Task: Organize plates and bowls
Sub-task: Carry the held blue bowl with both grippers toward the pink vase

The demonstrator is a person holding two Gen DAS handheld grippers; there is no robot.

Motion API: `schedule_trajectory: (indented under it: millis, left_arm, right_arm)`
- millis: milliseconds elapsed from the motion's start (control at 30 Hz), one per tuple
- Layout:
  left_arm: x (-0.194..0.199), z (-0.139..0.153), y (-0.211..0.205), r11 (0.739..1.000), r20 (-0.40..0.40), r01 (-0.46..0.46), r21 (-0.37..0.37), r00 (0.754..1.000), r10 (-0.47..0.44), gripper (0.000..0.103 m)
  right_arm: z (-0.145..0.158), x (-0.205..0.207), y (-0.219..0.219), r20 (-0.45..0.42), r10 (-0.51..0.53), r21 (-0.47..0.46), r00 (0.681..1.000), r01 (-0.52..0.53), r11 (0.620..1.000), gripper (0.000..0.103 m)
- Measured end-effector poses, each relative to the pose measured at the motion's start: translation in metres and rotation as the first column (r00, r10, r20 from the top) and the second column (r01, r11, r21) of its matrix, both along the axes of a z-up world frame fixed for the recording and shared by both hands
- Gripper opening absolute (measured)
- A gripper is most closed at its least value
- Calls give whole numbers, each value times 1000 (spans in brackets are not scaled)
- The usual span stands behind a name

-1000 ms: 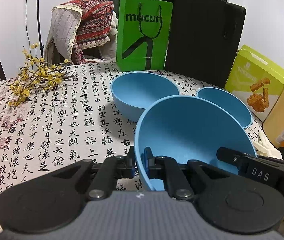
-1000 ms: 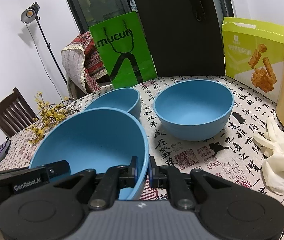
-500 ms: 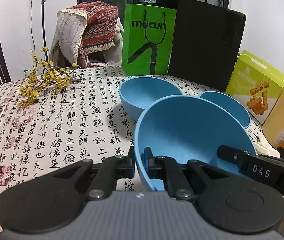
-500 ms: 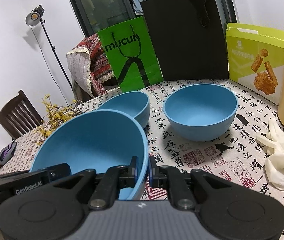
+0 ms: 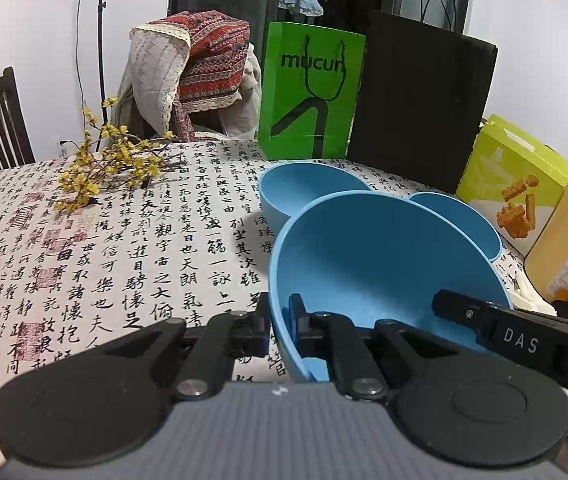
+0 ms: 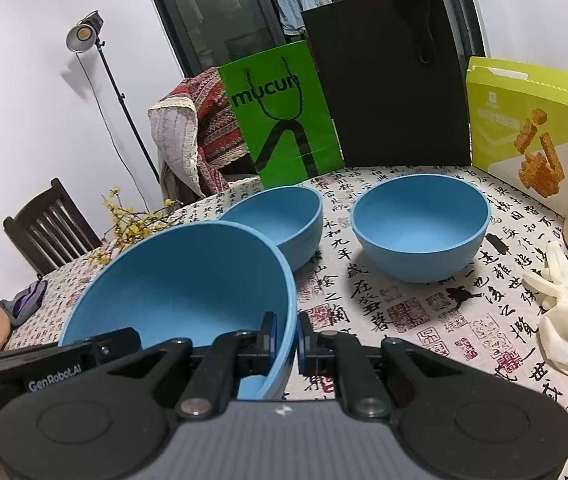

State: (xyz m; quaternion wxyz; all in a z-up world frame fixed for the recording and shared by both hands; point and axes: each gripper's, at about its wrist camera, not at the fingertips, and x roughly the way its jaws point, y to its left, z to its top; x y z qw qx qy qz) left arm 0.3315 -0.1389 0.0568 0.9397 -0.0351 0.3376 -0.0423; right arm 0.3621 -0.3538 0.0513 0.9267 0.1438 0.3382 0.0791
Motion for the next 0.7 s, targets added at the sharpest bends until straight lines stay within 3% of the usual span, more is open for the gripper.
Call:
schedule_trajectory:
  millis: [700]
  left_arm:
    - [-18, 4, 37, 997, 5, -77, -11, 997, 78, 9]
  right_arm:
    - [2, 0, 35, 11, 79, 8, 997, -79, 997, 10]
